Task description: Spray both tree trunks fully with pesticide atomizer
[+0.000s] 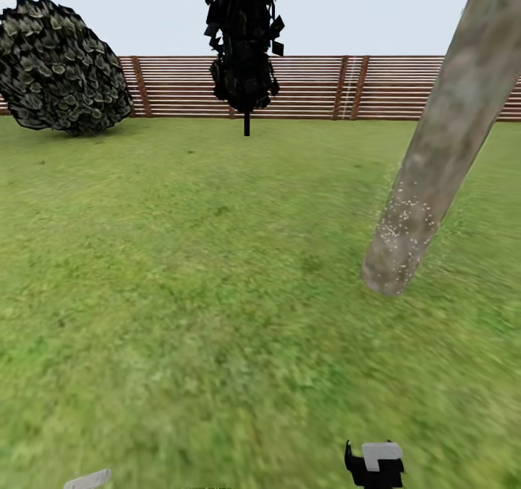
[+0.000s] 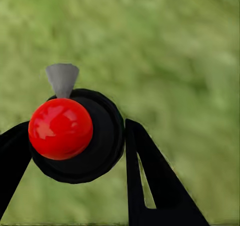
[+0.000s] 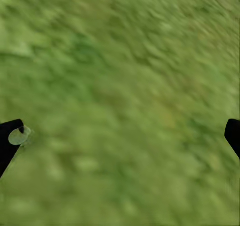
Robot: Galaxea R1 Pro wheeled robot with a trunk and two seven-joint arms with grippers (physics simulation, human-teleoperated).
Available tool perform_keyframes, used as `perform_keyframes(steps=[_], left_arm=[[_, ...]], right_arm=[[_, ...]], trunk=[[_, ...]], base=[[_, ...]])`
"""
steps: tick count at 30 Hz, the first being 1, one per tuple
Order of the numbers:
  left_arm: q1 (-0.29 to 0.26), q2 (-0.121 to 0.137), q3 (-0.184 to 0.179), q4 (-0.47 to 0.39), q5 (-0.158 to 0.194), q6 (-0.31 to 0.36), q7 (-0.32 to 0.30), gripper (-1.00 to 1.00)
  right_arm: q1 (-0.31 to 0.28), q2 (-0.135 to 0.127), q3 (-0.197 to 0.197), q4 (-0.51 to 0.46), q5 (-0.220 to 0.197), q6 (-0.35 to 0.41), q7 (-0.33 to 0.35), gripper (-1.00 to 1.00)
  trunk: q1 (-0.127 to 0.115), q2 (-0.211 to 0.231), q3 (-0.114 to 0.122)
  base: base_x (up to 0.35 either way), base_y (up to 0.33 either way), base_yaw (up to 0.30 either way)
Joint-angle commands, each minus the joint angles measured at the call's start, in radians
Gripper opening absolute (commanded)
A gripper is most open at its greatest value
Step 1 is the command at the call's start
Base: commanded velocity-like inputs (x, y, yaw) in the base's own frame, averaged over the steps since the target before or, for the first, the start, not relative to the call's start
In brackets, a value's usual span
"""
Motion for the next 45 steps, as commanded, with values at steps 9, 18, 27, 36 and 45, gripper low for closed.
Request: perform_keyframes(steps=[9,18,27,36,45], left_arm=[[0.000,0.001,0.000,0.000,0.000,0.000,0.000,-1.00],[0.000,0.002,0.000,0.000,0.000,0.000,0.000,-1.00],[0.000,-0.001,-0.001,0.001,-0.002,0.000,-0.002,-1.00],[0.000,-0.002,-0.001,0.000,-0.002,0.000,-0.002,-1.00],[0.000,-0.002,-0.001,0.000,-0.002,0.000,-0.002,-1.00]], right_arm=[[0.000,0.000,0.001,0.000,0.000,0.000,-0.001,1.00],[0.000,0.000,0.001,-0.001,-0.001,0.000,0.000,1.00],[0.000,-0.002,0.001,0.000,-0.001,0.000,0.000,1.00],[0.000,-0.002,0.001,0.000,0.000,0.000,0.001,1.00],[0.000,-0.002,0.001,0.000,-0.001,0.000,0.001,1.00]], trunk=[[0.000,0.000,0.000],[0.000,0.000,0.000],[0.000,0.000,0.000],[0.000,0.000,0.000],[0.000,0.000,0.000]], base=[[0.000,0.000,0.290],[0.000,0.000,0.290],[0.000,0.000,0.290],[0.000,0.000,0.290],[0.000,0.000,0.290]])
